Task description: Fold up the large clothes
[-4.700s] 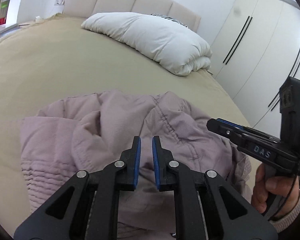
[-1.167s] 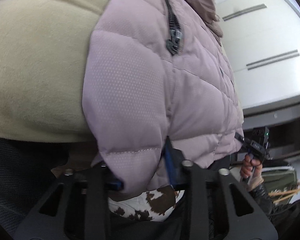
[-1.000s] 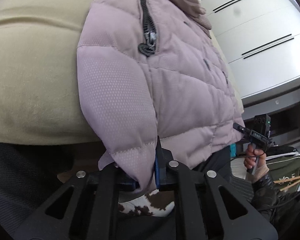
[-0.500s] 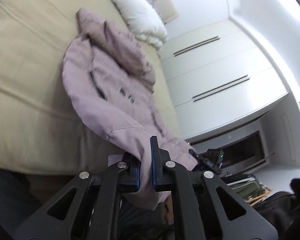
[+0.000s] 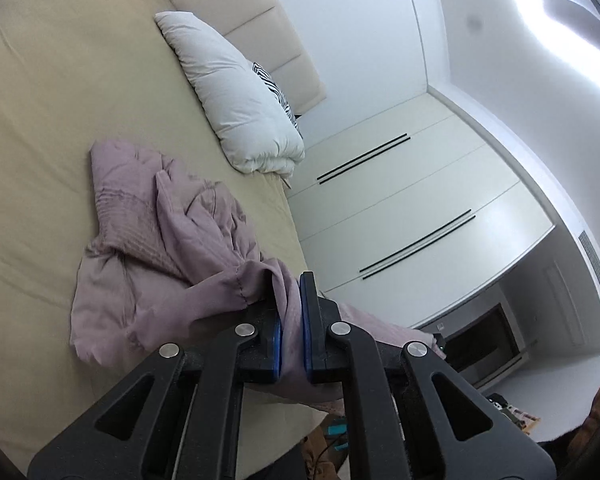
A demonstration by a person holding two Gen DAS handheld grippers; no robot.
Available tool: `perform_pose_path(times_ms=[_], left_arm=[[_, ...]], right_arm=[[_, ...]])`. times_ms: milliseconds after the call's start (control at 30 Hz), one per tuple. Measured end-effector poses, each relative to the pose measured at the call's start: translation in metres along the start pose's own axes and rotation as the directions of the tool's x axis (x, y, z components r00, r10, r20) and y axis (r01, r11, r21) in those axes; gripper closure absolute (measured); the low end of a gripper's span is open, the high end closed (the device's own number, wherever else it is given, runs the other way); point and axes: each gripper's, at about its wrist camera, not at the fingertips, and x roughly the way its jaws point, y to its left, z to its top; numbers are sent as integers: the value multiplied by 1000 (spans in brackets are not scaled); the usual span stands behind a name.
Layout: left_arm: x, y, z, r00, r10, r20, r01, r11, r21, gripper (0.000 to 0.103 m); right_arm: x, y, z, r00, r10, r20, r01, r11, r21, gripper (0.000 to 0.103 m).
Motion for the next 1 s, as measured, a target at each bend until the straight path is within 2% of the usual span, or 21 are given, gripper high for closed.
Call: perform_pose_path(times_ms=[100,200,333,433,533,633,667,733,800,900,967,1000], left_arm=[[27,12,42,1000,0,23,1,1000,-23,97],[55,27,82,999,29,46,-27,999,-29,97],[100,60,129,994,100,50,-98,995,-35,97],[142,99,147,986,163,27,-161,985,-62,97],[179,146,159,971,240,-1,-238,964,-117,97],[198,185,165,968,251,-13,-248,949,-192,94],[200,193,166,971,238,-10,-235,949,-210,94],[194,192,169,974,228,11,-221,954,-202,93],[181,181,173,965,255,54,-244,957,-157,91],[156,154,182,947,290,136,-276,955,-108,91],[149,121,184,931,320,176,-322,947,-18,91],[154,104,182,922,343,182,-357,933,48,91]], right_arm=[[36,-11,33,999,-52,14,52,999,-6,94],[78,-29,62,995,-97,17,97,995,9,94],[140,-66,88,984,-178,-1,178,983,49,94],[189,-96,94,969,-242,-40,244,966,80,94],[236,-128,88,947,-307,-93,316,942,113,93],[274,-160,74,920,-354,-167,376,918,125,93],[280,-168,70,918,-350,-185,377,915,142,93],[280,-178,67,933,-312,-178,344,920,189,90],[271,-176,68,943,-294,-159,321,927,193,86],[258,-166,74,942,-300,-153,325,928,182,72],[248,-153,81,940,-314,-131,333,927,170,63],[242,-142,83,932,-345,-110,359,922,149,56]])
